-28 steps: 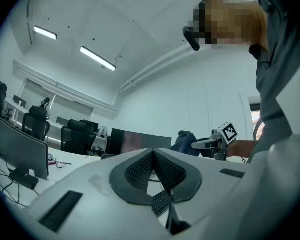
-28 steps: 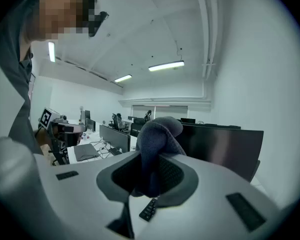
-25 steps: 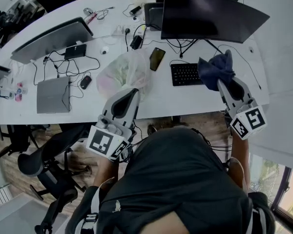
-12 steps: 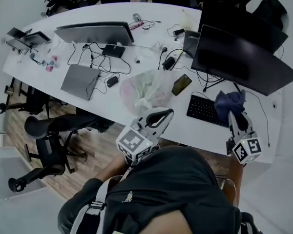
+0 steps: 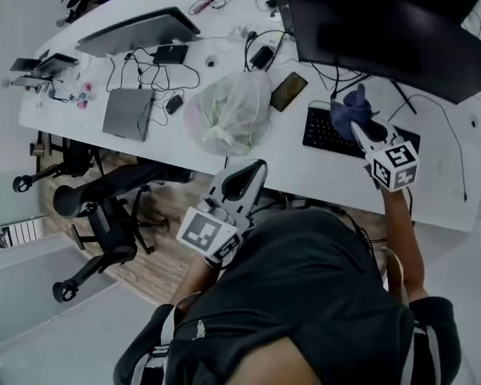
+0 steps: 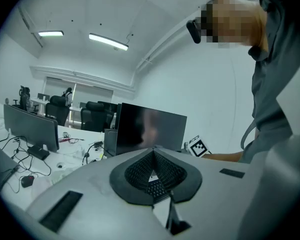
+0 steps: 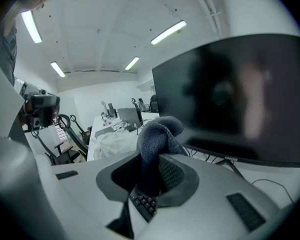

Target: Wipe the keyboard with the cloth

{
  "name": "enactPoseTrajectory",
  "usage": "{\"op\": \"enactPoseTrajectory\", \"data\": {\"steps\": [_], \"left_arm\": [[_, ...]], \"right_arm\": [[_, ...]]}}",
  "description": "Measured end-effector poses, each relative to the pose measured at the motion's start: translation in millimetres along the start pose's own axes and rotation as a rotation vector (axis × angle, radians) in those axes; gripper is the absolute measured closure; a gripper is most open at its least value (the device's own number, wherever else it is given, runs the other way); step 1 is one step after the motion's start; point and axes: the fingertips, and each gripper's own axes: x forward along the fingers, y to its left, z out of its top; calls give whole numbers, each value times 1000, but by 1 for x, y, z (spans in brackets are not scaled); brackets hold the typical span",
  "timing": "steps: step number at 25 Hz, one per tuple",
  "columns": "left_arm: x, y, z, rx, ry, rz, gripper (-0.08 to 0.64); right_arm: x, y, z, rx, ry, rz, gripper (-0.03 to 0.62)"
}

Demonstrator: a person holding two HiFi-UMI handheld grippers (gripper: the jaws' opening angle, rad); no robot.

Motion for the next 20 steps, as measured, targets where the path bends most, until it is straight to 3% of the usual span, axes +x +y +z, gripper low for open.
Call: {"op": "enactPoseTrajectory", "data": {"steps": [4,7,10,13,15,18,20], "left_arm": [[1,-3,-12,-13,39,42,558],[1,-4,-12,-4,74,48,558],[0,-1,-12,-21,83,66,558],[-5,1,-22,-46,105,96,558],[-7,2,-24,-42,110,104,558],[-5,1,-28,-47,109,111,558],[-4,-2,-32,-56,117,108,558]], "right_arm": [[65,-14,-76,18,191,24,521],[99,-1,-146,-12,351,42,520],[106,30,-211,-90,516,72,520],[86,70,-236,-91,623,169,522],[85,80,-227,-88,604,206,522],[112,50,-180,-153,436,112,521],[140,24,-162,-192,388,54,521]]}}
